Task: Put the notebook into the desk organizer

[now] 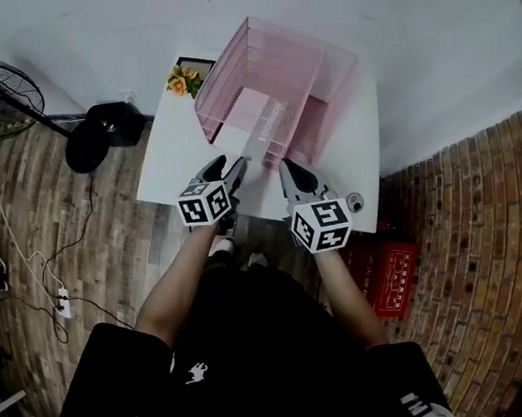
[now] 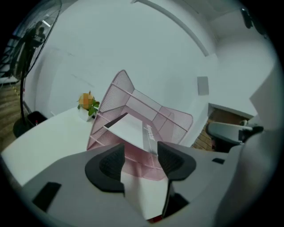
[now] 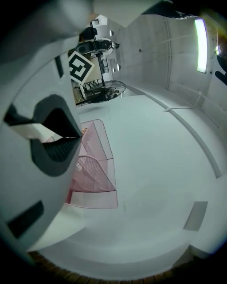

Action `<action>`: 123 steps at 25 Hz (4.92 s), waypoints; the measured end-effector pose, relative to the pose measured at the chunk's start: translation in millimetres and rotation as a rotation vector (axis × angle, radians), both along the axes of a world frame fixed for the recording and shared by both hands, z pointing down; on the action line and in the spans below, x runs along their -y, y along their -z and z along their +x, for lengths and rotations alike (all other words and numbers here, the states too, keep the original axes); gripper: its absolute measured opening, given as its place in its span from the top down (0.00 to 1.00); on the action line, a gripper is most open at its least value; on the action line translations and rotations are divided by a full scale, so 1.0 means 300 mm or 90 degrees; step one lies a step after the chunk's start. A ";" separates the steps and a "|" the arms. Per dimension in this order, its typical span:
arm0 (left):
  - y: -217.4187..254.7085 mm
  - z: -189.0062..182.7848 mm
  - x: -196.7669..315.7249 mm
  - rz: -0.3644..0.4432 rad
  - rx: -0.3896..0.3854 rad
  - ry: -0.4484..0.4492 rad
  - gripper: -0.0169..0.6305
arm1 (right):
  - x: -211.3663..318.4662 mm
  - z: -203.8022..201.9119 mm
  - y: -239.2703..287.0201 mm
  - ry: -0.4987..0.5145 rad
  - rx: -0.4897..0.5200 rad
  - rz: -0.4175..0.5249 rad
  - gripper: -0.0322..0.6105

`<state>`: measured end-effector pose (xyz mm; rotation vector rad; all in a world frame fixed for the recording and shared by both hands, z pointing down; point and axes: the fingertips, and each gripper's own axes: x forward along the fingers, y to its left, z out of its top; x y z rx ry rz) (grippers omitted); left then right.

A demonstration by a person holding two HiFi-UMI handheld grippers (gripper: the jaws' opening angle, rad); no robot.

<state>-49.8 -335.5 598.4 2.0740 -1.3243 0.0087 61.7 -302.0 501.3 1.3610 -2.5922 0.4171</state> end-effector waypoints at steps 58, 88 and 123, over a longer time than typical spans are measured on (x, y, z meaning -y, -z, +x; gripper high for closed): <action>-0.033 0.037 0.080 0.100 0.307 -0.091 0.57 | 0.005 0.058 0.002 -0.095 -0.037 0.011 0.95; -0.026 0.064 0.154 0.092 0.328 -0.066 0.56 | 0.032 0.132 0.000 -0.106 -0.027 0.011 0.95; 0.318 -0.056 -0.309 0.197 0.279 0.012 0.94 | -0.231 0.145 0.185 -0.019 0.034 0.111 0.95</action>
